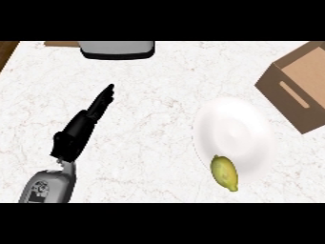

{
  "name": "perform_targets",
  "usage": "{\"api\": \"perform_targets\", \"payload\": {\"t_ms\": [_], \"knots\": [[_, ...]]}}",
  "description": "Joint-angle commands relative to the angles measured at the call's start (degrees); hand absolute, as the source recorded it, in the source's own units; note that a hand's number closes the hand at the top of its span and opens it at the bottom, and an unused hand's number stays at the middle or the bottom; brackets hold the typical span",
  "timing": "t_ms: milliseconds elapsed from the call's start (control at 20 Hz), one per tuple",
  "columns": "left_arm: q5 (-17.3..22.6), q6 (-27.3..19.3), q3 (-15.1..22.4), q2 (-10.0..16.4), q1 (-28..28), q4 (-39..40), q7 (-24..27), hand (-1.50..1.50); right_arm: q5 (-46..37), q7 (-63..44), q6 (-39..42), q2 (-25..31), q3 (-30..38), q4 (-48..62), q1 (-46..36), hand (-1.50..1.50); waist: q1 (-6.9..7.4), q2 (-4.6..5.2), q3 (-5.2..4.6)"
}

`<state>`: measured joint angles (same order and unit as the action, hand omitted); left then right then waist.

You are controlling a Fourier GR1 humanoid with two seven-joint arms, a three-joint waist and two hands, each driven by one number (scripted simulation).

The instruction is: Pick the can from the plate and place it in the cardboard box

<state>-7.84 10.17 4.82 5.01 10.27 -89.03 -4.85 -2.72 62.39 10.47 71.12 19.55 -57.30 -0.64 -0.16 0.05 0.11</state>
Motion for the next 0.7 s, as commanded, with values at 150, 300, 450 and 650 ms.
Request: {"api": "perform_targets", "payload": {"t_ms": [150,300,450,650], "knots": [[-0.68,0.48,1.10,-0.79,1.66,2.34,1.79,0.00,4.17,3.75,12.74,5.50,-1.92,6.60,-8.39,1.50,2.29,0.59,-0.03],[0.60,1.37,0.11,-0.27,3.49,1.07,-1.79,0.00,3.90,1.63,11.60,3.72,-4.78,7.57,-11.10,1.50,2.69,0.57,-0.01],[-1.35,-0.62,1.54,-2.17,3.34,2.98,0.31,0.00,4.01,-0.60,13.26,3.86,-7.45,9.07,-15.64,1.50,3.19,0.78,-0.02],[-0.85,0.24,1.15,-1.41,3.05,1.66,-0.63,0.00,3.47,-0.63,14.05,1.97,-10.14,11.78,-19.18,1.50,2.73,0.57,0.00]]}}
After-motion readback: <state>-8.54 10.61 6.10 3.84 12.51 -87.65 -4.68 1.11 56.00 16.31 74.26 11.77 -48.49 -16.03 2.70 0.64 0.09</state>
